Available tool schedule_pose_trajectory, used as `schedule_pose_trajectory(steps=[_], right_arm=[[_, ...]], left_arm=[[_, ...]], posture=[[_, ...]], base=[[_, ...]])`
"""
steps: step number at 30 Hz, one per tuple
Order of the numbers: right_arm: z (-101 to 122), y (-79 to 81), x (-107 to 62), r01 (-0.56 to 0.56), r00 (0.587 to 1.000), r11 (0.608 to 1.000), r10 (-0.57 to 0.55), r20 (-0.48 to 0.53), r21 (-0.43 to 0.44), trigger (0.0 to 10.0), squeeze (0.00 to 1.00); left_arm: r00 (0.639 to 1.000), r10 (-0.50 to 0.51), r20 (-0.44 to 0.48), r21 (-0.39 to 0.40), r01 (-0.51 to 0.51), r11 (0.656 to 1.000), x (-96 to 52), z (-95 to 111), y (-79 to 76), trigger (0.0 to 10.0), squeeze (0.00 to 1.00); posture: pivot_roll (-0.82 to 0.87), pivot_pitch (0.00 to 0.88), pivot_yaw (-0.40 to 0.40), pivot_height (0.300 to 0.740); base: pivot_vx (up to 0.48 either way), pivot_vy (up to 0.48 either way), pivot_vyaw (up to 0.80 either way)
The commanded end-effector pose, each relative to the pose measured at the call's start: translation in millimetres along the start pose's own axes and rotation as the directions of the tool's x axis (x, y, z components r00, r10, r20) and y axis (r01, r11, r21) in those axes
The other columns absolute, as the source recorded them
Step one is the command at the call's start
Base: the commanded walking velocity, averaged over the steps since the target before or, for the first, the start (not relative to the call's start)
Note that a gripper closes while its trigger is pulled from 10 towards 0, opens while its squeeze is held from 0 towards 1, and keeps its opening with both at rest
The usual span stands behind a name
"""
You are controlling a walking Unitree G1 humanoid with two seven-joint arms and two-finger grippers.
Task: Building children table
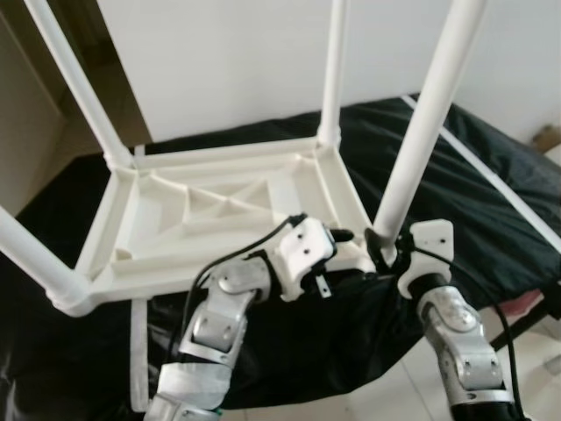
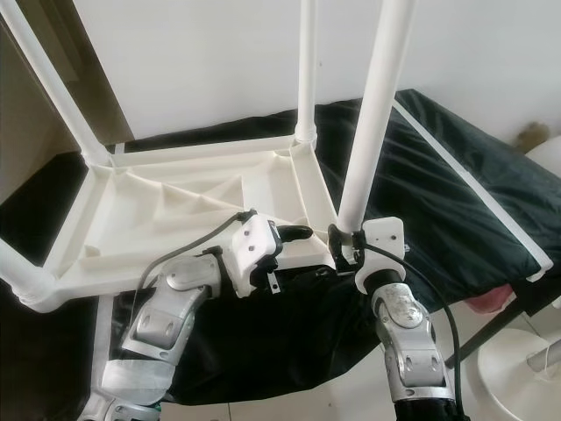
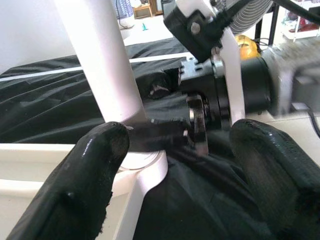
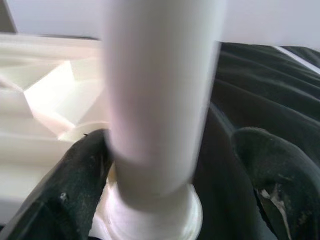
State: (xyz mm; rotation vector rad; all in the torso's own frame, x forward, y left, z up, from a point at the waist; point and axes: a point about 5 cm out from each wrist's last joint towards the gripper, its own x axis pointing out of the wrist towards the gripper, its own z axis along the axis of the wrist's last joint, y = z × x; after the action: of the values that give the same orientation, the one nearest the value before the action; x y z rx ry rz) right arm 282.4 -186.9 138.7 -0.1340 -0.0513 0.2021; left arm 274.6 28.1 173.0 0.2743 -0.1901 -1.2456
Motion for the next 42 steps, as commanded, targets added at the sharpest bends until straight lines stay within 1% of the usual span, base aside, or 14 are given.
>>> schedule_pose_trajectory(steps=[1,7,12,19,20,22,23,24,25,26,36,40,41,42], right_arm=[[1.1,-3.0,2.4,-0.032,0.999,0.999,0.032,0.016,0.008,10.0,0.00],[2.9,-3.6,15.4,-0.173,0.985,0.985,0.173,0.014,-0.014,10.0,0.00],[1.7,4.7,33.4,-0.356,0.934,0.934,0.355,-0.024,-0.042,10.0,0.00],[-4.0,8.7,47.8,-0.422,0.906,0.904,0.418,-0.063,-0.068,10.0,0.00],[-7.7,8.1,49.1,-0.431,0.901,0.899,0.425,-0.084,-0.079,5.0,0.00],[-10.2,7.5,49.7,-0.438,0.898,0.895,0.430,-0.098,-0.086,5.0,0.00],[-12.1,6.5,49.3,-0.442,0.895,0.892,0.432,-0.108,-0.091,3.8,0.00],[-12.1,6.5,49.3,-0.442,0.895,0.892,0.432,-0.108,-0.091,3.8,0.00],[-14.1,4.8,49.0,-0.447,0.893,0.889,0.436,-0.115,-0.097,1.2,0.00],[-17.4,1.2,47.5,-0.445,0.892,0.891,0.432,-0.131,-0.090,0.0,0.00],[-26.3,-8.2,42.1,-0.428,0.894,0.901,0.412,-0.174,-0.065,0.0,0.00],[-35.9,-15.7,43.1,-0.326,0.923,0.939,0.291,-0.250,-0.110,0.0,0.00],[-36.5,-15.7,42.7,-0.300,0.930,0.948,0.266,-0.254,-0.107,4.0,0.00],[-35.6,-15.0,43.0,-0.239,0.949,0.966,0.210,-0.237,-0.100,10.0,0.00]], left_arm=[[0.987,0.162,-0.012,0.014,-0.162,0.987,-0.1,-2.2,8.1,10.0,0.00],[0.986,0.167,-0.009,0.021,-0.167,0.986,1.0,-1.5,9.3,10.0,0.00],[0.981,0.195,-0.006,0.033,-0.195,0.980,-1.3,0.0,13.7,10.0,0.00],[0.979,0.206,-0.003,0.037,-0.205,0.978,-2.6,0.7,14.2,10.0,0.00],[0.978,0.210,-0.003,0.039,-0.209,0.977,-3.0,1.0,14.6,10.0,0.00],[0.977,0.212,-0.002,0.041,-0.212,0.976,-3.3,1.2,14.9,10.0,0.00],[0.977,0.215,-0.002,0.042,-0.214,0.976,-3.7,1.3,15.2,10.0,0.00],[0.977,0.215,-0.002,0.042,-0.214,0.976,-3.7,1.3,15.2,10.0,0.00],[0.976,0.219,-0.003,0.043,-0.218,0.975,-4.2,1.2,15.6,10.0,0.00],[0.975,0.223,-0.003,0.043,-0.223,0.974,-5.0,1.2,16.0,10.0,0.00],[0.974,0.227,0.000,0.042,-0.227,0.973,-5.2,1.6,16.0,10.0,0.00],[0.977,0.215,0.002,0.040,-0.215,0.976,-3.9,1.9,15.6,10.0,0.00],[0.977,0.211,0.002,0.038,-0.211,0.977,-3.6,1.8,15.1,10.0,0.00],[0.978,0.208,0.001,0.036,-0.208,0.977,-3.5,1.4,14.4,10.0,0.00]], posture=[[-0.10,0.000,0.063,0.740],[-0.09,0.000,0.056,0.740],[-0.07,0.000,0.041,0.740],[-0.05,0.000,0.035,0.740],[-0.05,0.000,0.032,0.740],[-0.05,0.000,0.032,0.740],[-0.04,0.000,0.030,0.740],[-0.04,0.000,0.030,0.740],[-0.04,0.000,0.030,0.740],[-0.04,0.000,0.027,0.740],[-0.05,0.000,0.038,0.740],[-0.06,0.000,0.050,0.740],[-0.06,0.000,0.050,0.740],[-0.06,0.000,0.051,0.740]], base=[[0.000,0.000,0.00],[0.000,0.000,0.00],[0.000,0.000,0.00],[0.000,0.000,0.00],[0.000,0.000,0.00],[0.000,0.000,0.00],[0.000,0.000,0.00],[0.000,0.000,0.00],[0.000,0.000,0.00],[0.000,0.000,0.00],[0.000,0.000,0.00],[0.000,0.000,0.00],[0.000,0.000,0.00],[0.000,0.000,0.00]])
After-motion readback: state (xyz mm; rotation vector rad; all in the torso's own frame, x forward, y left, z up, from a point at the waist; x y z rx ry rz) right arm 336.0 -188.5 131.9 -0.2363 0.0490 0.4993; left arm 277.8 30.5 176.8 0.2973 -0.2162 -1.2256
